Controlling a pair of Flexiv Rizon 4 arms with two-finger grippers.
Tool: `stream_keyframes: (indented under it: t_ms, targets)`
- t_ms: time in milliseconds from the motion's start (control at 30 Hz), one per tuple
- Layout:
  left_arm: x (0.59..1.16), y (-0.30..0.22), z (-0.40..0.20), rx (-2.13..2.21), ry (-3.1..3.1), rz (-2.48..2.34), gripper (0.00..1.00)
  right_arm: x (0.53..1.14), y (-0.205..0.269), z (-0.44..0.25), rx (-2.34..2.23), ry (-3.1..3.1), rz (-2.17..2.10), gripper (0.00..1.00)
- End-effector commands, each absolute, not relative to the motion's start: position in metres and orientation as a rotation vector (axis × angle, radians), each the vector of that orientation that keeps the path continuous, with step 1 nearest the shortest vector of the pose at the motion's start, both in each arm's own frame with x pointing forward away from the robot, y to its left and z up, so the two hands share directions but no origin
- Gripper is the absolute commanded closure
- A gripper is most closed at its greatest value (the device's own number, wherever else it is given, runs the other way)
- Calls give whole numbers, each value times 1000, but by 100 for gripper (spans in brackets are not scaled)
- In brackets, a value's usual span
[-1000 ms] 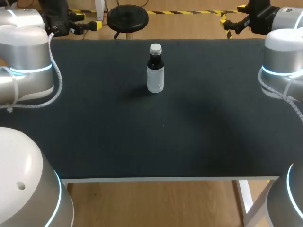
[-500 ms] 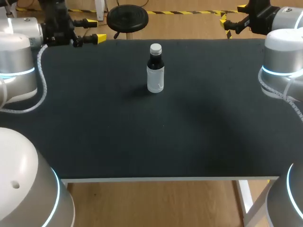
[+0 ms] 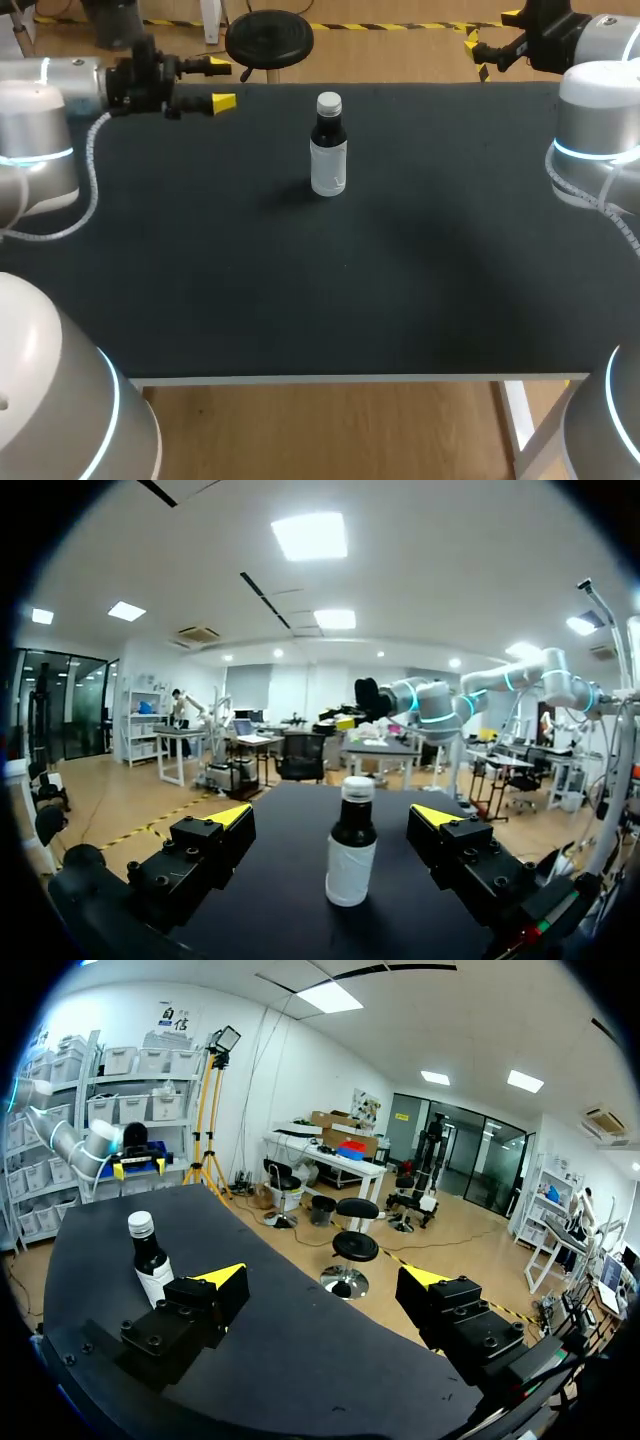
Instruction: Unscrew the bottle cap
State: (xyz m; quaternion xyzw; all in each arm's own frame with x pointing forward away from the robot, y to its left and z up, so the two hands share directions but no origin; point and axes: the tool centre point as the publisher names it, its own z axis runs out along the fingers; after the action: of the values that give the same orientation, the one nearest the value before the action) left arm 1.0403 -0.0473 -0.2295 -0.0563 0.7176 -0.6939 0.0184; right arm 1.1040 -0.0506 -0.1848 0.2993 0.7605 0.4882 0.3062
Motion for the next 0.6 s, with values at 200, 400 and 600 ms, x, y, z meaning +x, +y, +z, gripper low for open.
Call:
stream_keyframes:
  t_ms: [200, 400, 600]
  targets:
    - [1051, -76, -242, 3, 2329, -2217, 0, 1104, -51, -185, 792, 2013, 1292, 0]
    - [1053, -93, -252, 71, 2355, -2233, 0, 1104, -51, -185, 792, 2013, 1292, 0]
    - [1055, -110, -266, 129, 2370, -2280, 0, 1104, -51, -185, 792, 2013, 1292, 0]
